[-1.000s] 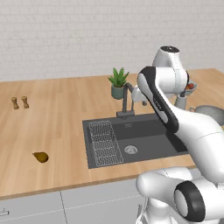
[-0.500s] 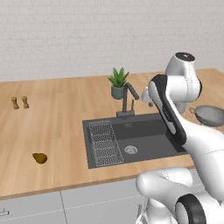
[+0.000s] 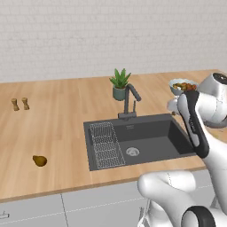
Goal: Put the colander in the sink, put the pear, kiwi in the colander, and turn on the sink faucet and pour water over the colander.
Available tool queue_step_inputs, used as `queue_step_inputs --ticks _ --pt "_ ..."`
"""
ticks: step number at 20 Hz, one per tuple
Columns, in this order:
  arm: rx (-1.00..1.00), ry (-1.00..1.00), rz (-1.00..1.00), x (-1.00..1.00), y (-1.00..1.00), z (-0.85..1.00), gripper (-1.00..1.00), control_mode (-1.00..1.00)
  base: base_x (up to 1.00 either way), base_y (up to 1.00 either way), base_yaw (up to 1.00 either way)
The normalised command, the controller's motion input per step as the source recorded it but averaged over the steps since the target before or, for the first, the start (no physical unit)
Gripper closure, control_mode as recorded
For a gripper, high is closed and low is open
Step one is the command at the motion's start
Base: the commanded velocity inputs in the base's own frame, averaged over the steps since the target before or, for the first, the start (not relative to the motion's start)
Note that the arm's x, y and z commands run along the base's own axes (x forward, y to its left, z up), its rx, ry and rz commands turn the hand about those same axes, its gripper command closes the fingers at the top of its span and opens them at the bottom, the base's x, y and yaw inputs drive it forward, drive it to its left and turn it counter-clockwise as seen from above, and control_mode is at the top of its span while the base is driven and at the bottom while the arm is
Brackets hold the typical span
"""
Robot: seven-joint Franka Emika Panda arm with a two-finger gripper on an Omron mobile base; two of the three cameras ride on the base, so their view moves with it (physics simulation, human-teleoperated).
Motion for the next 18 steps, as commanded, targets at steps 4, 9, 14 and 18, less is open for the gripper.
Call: queue_step_inputs --ticks 4,9,14,18 --pt "0.08 0.06 -0.25 0.00 -0.85 0.00 -1.00 -1.00 0.00 0.00 0.00" --pt "0.10 0.02 -0.31 0.00 -0.84 0.00 -1.00 -1.00 0.00 0.00 0.00" --pt "0.06 0.08 -0.37 -0.02 -0.91 -0.10 -1.00 -1.00 0.00 0.00 0.00" --pt "0.03 0.12 -0.41 0.00 -0.99 -0.22 -1.00 -1.00 0.00 0.00 0.00"
